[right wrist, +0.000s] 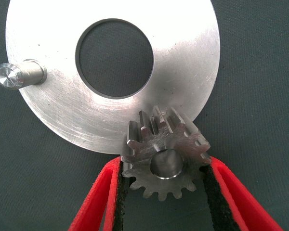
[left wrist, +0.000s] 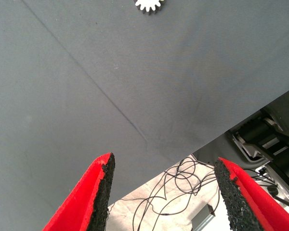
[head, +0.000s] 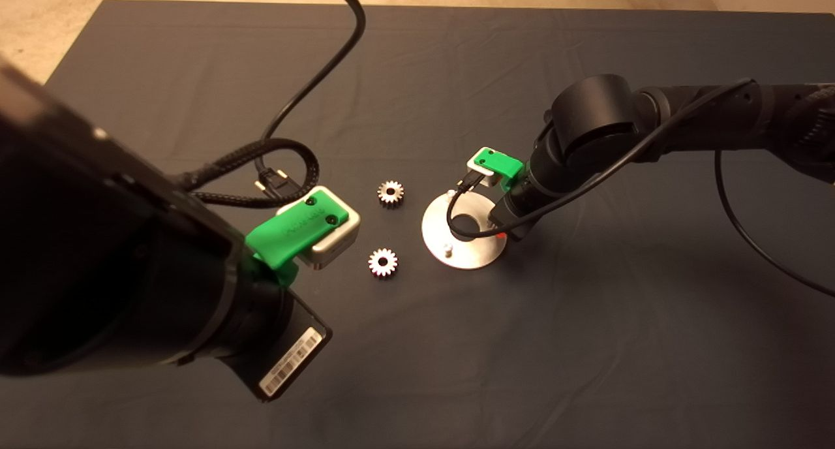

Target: Install three planetary gears onto the carrier pins

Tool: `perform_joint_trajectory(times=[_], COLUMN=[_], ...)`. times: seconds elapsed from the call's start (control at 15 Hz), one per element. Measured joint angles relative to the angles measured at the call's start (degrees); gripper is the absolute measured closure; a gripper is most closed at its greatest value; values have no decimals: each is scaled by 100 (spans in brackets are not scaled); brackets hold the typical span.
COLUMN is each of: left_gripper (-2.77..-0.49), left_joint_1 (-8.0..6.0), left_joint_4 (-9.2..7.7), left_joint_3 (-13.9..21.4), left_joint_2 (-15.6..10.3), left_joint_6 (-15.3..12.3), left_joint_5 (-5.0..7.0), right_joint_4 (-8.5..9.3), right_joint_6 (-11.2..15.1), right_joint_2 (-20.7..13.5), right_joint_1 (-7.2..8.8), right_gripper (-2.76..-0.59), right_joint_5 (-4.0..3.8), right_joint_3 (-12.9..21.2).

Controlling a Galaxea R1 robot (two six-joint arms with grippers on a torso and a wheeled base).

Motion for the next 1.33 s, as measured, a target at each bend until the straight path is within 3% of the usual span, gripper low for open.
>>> perform_joint_trajectory(times=[0.2, 0.4, 0.73, 1.33], left_gripper=[-146, -146, -146, -146], left_joint_1=[0, 0, 0, 0], left_joint_4=[-1, -1, -1, -1], left_joint_3=[0, 0, 0, 0], left_joint_2=[-1, -23, -50, -80], left_joint_6=[0, 0, 0, 0], left_joint_5=[0, 1, 0, 2], right_joint_4=[-22, -41, -238, -319], right_joint_6=[-2, -2, -2, -2], right_joint_2=[0, -17, -20, -12], right_joint_1=[-35, -35, -140, -195], right_gripper=[-99, -99, -99, -98], right_joint_5=[-59, -56, -77, -83], right_joint_3=[2, 2, 2, 0])
